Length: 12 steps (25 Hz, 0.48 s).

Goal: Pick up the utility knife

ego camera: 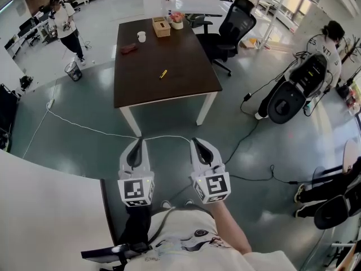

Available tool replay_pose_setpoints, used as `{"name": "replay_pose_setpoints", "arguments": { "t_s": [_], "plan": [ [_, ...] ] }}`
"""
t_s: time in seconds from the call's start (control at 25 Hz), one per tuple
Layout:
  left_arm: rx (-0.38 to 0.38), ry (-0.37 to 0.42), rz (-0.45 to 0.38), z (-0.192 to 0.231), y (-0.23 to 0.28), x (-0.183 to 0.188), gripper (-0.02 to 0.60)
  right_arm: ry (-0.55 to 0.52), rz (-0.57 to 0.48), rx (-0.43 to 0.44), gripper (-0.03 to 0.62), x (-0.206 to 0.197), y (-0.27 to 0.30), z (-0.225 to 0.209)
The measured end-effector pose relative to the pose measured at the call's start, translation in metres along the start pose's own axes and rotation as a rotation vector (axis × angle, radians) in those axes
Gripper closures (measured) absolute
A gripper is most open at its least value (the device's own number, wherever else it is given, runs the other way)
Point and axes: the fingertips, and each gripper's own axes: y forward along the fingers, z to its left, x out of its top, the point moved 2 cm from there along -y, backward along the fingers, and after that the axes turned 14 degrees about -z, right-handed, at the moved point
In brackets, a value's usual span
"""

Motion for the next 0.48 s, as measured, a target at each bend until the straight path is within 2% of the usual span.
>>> {"name": "replay_pose_setpoints", "arguments": {
  "t_s": [0.48],
  "plan": [
    [-0.031, -0.036, 0.095, 0.019, -0.013, -0.024, 0.584, 0.012, 0.047, -0.034, 0.594, -0.014, 0.002, 0.020]
  ]
}}
